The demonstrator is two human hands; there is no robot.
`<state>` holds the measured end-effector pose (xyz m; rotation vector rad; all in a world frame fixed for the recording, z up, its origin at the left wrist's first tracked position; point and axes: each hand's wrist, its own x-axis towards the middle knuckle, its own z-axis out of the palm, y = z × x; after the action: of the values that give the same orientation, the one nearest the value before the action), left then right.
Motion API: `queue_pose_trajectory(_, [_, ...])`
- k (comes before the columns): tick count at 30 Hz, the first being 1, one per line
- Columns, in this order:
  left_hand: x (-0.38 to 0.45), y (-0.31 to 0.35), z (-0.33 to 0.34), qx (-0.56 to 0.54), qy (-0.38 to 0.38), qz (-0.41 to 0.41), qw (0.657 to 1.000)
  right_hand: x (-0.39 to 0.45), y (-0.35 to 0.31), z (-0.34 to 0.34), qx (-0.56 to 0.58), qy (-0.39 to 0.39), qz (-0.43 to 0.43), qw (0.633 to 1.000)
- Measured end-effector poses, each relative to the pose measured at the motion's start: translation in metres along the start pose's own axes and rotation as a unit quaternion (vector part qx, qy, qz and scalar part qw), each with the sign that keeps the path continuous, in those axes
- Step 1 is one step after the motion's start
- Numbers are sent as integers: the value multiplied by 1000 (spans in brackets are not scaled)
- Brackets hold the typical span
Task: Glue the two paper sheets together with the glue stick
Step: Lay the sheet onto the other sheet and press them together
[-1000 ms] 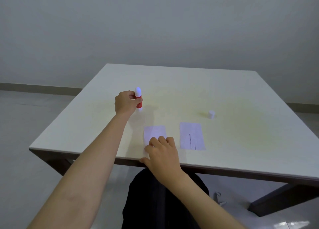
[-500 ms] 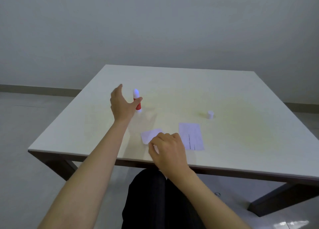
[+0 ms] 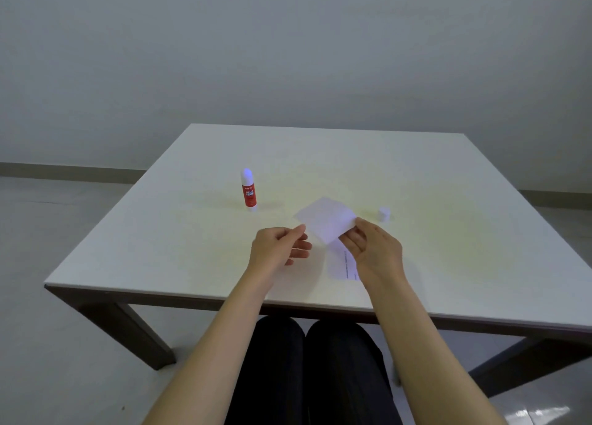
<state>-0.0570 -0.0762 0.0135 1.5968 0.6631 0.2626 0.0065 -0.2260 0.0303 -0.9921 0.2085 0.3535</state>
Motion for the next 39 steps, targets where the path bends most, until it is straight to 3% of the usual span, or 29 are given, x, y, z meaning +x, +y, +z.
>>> queue_pose_trajectory(6, [6,11,12,-105,-5,-40,994,-3,2,-9,-21,-17,-6,1000])
queue_pose_trajectory(10, [11,18,15,-115,-10,-29,993,-5,-2,-19,-87,-54,-24,994])
queue_pose_trajectory(17, [16,30,11,8,-63,20,998,12,-29,-28,-299,-49,-85,949])
queue_pose_trajectory(21, [17,28,18,96,-69,53,992,18,-29,-37,-394,-74,-64,914])
queue_pose_trajectory(29, [17,17,28,172,-66,55,981,23,-23,-52,-462,-21,-58,885])
queue_pose_trajectory(39, [19,11,31,218,-59,55,973,27,-20,-55,-507,-22,-58,859])
